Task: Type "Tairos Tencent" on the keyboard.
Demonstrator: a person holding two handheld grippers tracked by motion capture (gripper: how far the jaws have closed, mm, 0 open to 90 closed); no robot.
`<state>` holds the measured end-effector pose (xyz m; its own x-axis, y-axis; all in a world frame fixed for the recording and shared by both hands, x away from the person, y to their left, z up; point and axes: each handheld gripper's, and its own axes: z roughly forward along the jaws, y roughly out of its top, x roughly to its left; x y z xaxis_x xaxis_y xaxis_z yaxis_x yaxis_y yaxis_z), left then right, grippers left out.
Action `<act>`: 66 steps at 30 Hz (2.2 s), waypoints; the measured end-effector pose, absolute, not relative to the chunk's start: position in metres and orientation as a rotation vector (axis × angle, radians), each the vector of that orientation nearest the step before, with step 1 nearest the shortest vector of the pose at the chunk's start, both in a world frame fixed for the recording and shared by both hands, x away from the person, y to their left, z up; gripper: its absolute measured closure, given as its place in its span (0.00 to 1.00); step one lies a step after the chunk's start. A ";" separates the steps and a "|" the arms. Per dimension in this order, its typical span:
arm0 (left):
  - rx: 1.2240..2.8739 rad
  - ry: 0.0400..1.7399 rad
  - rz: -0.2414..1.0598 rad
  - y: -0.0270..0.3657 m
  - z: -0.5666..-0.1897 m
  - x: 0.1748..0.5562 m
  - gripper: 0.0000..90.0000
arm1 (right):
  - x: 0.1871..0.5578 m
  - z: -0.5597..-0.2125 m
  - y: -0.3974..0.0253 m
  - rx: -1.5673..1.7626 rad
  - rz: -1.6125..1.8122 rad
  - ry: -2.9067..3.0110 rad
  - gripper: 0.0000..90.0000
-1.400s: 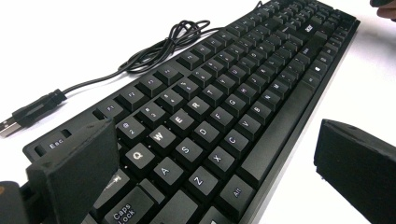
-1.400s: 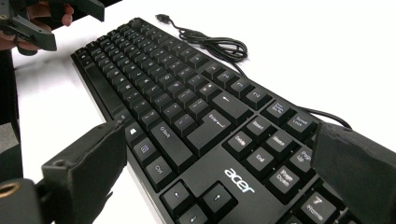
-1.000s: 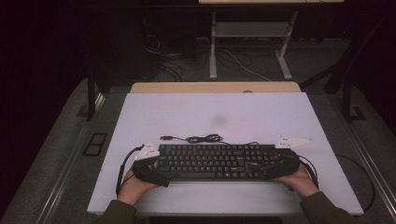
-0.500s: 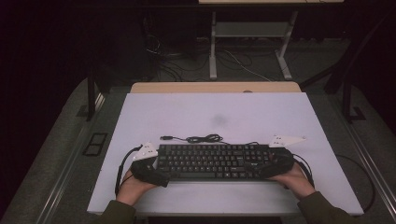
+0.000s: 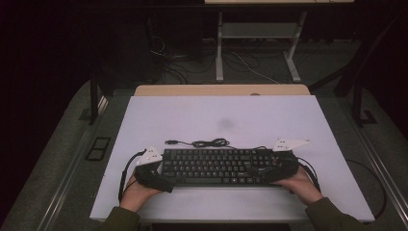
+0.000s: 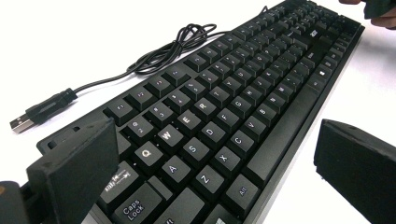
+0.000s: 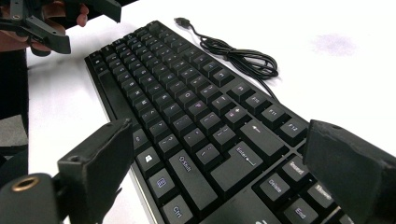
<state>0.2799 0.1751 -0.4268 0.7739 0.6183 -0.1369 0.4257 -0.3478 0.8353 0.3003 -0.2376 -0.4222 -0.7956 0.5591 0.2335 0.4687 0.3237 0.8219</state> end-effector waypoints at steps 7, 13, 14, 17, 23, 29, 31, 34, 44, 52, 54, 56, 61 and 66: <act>1.994 0.786 0.245 0.174 -0.427 0.280 0.00 | 0.303 -0.422 -0.233 0.948 1.500 2.500 0.17; 1.992 0.787 0.244 0.175 -0.427 0.280 0.00 | 0.305 -0.423 -0.230 0.946 1.487 2.525 0.21; 1.992 0.787 0.244 0.175 -0.427 0.280 0.00 | 0.305 -0.423 -0.230 0.948 1.484 2.527 0.22; 1.992 0.786 0.243 0.175 -0.427 0.280 0.00 | 0.306 -0.424 -0.228 0.946 1.491 2.535 0.25; 1.985 0.779 0.237 0.175 -0.427 0.280 0.00 | 0.307 -0.424 -0.225 0.938 1.490 2.550 0.31; 1.985 0.783 0.235 0.175 -0.427 0.280 0.00 | 0.309 -0.425 -0.220 0.932 1.469 2.573 0.38; 1.988 0.783 0.235 0.175 -0.427 0.280 0.00 | 0.309 -0.426 -0.218 0.923 1.461 2.579 0.41; 1.986 0.783 0.234 0.175 -0.428 0.280 0.00 | 0.310 -0.427 -0.216 0.918 1.452 2.587 0.45; 1.982 0.784 0.239 0.176 -0.428 0.280 0.00 | 0.309 -0.429 -0.214 0.890 1.395 2.618 0.67; 1.982 0.786 0.238 0.176 -0.428 0.280 0.00 | 0.309 -0.431 -0.212 0.850 1.337 2.658 0.88; 1.982 0.785 0.236 0.176 -0.428 0.280 0.00 | 0.309 -0.432 -0.211 0.834 1.328 2.670 0.92; 1.981 0.784 0.235 0.176 -0.427 0.280 0.00 | 0.308 -0.432 -0.211 0.825 1.321 2.684 0.97; 1.982 0.785 0.234 0.176 -0.428 0.280 0.00 | 0.308 -0.433 -0.210 0.796 1.301 2.715 0.99; 1.982 0.784 0.233 0.176 -0.428 0.280 0.00 | 0.307 -0.435 -0.207 0.771 1.273 2.737 0.99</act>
<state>0.2801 0.1761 -0.4277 0.7755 0.6127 -0.1521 0.4302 -0.3365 0.8377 0.3066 -0.2067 -0.4348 -0.8773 0.4452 0.1792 0.4240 0.5441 0.7241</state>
